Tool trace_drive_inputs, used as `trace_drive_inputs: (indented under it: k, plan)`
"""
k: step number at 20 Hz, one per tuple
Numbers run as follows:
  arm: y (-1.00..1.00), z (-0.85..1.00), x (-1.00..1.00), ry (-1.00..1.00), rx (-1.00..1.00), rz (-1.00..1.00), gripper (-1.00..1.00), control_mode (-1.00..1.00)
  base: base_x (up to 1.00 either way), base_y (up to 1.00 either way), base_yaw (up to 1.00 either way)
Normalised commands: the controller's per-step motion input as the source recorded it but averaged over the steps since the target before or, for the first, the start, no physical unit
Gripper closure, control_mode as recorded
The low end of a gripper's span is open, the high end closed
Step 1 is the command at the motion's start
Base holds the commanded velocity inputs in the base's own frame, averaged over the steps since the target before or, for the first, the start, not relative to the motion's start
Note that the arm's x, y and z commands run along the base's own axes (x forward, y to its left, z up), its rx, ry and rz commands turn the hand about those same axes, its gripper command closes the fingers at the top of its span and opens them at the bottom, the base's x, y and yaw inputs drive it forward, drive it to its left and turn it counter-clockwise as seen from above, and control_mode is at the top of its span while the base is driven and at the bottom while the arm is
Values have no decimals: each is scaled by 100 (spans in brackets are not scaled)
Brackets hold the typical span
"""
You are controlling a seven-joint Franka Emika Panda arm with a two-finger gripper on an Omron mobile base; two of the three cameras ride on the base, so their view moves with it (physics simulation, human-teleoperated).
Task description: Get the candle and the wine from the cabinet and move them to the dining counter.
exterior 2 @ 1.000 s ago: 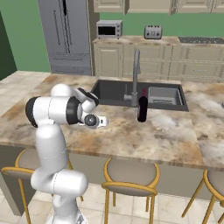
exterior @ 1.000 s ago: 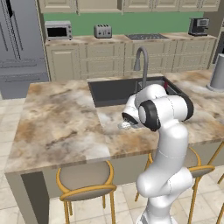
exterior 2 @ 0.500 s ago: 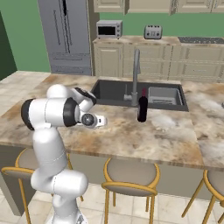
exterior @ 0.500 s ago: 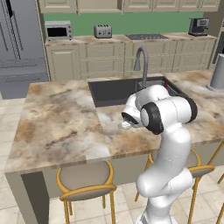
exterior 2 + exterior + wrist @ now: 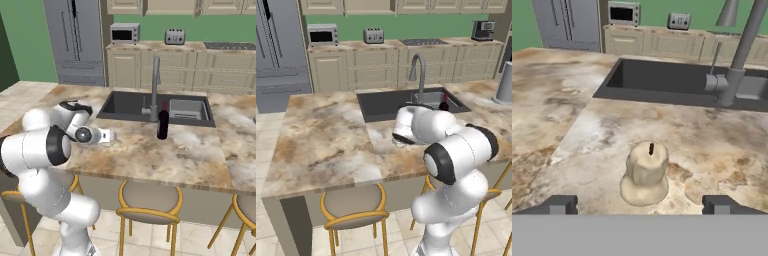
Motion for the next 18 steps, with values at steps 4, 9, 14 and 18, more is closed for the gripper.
trace_drive_inputs:
  k: [4, 9, 14, 18]
  plan:
    - [-28, 99, -64, 4, 0, -14, -100, -100, 0, 0, 0]
    - [-38, 100, -55, 7, 0, -14, -100, -100, 0, 0, 0]
    - [-36, 100, -29, 13, 0, -9, -100, -100, 0, 0, 0]
    - [-21, 100, -2, 21, 0, -7, -100, -100, 0, 0, 0]
